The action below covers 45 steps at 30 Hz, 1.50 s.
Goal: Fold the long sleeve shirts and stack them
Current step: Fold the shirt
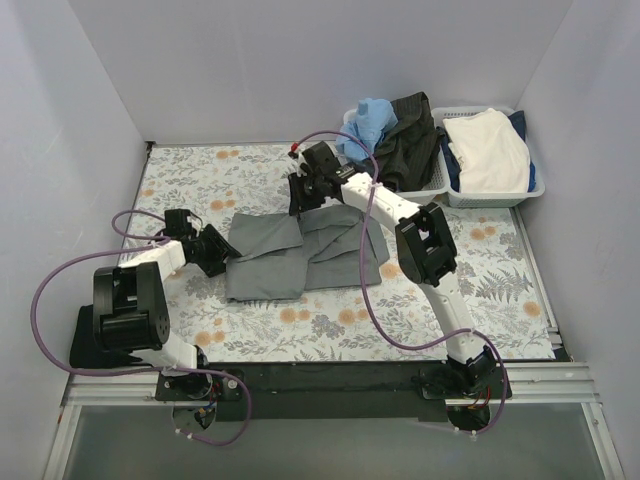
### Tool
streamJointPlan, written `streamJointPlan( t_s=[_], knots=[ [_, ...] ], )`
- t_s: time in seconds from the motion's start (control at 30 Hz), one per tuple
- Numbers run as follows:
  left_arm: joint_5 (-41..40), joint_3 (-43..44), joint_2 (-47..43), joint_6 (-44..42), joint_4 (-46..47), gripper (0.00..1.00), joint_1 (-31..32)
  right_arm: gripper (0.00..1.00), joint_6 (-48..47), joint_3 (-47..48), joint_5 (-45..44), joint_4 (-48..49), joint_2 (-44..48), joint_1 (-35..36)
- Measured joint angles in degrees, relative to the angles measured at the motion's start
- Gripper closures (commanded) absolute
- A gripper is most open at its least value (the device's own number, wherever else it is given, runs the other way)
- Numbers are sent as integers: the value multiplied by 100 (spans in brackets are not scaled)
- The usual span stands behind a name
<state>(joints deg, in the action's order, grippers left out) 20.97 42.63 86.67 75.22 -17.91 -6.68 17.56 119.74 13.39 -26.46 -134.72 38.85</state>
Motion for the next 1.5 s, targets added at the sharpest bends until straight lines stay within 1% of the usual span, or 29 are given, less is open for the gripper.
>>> streamJointPlan(
  t_s=[0.03, 0.07, 0.13, 0.17, 0.27, 0.4, 0.53, 0.67, 0.77, 0.8, 0.87, 0.9, 0.97, 1.0, 1.03, 1.07, 1.1, 1.2, 1.27, 1.43, 1.47, 1.5],
  knots=[
    [52, 7, 83, 24, 55, 66, 0, 54, 28, -46, 4, -31, -42, -17],
    [109, 11, 179, 42, 103, 80, 0, 51, 46, -142, -9, -52, -52, -28],
    [267, 63, 385, 85, 181, 97, -4, 48, 48, -391, -39, -92, -28, -37],
    [337, 107, 507, 85, 234, 100, -9, 48, 44, -608, -92, -92, 17, -50],
    [503, 190, 656, 131, 304, 100, -24, 47, 28, -1309, -286, -179, 315, -59],
    [483, 258, 660, 101, 267, 100, -11, 47, -22, -1934, -564, -341, 914, -59],
    [216, 365, 553, 33, -50, 100, -11, 47, -133, -2015, -791, -358, 1412, -2],
    [-326, 557, 146, -61, -551, 100, -13, 48, -227, -2009, -957, -343, 1663, 105],
    [-651, 732, -160, -133, -820, 100, -13, 54, -319, -2009, -1021, -372, 1659, 273],
    [-741, 802, -249, -153, -905, 100, -13, 59, -352, -2009, -1023, -389, 1655, 348],
    [-874, 933, -396, -195, -1027, 100, -13, 64, -426, -2006, -1016, -389, 1655, 501],
    [-925, 992, -448, -201, -1078, 100, -13, 72, -450, -1993, -1001, -396, 1644, 590],
    [-1012, 1095, -507, -203, -1178, 100, -13, 77, -531, -1908, -944, -402, 1569, 761],
    [-1051, 1139, -529, -201, -1228, 100, -13, 82, -553, -1832, -896, -411, 1510, 824],
    [-1084, 1174, -542, -199, -1274, 100, -13, 83, -566, -1735, -846, -415, 1423, 901],
    [-1113, 1202, -553, -197, -1318, 100, -13, 85, -579, -1624, -791, -413, 1322, 964],
    [-1130, 1226, -564, -195, -1364, 100, -13, 90, -577, -1493, -717, -413, 1209, 1016],
    [-1145, 1261, -601, -188, -1478, 100, -13, 97, -575, -1143, -540, -404, 828, 1071],
    [-1141, 1261, -651, -188, -1530, 100, -13, 98, -564, -920, -455, -402, 549, 1060],
    [-1071, 1272, -872, -195, -1626, 100, -13, 98, -531, -404, -223, -404, -238, 1008],
    [-1040, 1290, -905, -199, -1655, 100, -11, 97, -501, -343, -107, -389, -352, 997],
    [-1025, 1318, -927, -205, -1679, 100, -11, 88, -496, -280, -61, -389, -367, 984]
  ],
)
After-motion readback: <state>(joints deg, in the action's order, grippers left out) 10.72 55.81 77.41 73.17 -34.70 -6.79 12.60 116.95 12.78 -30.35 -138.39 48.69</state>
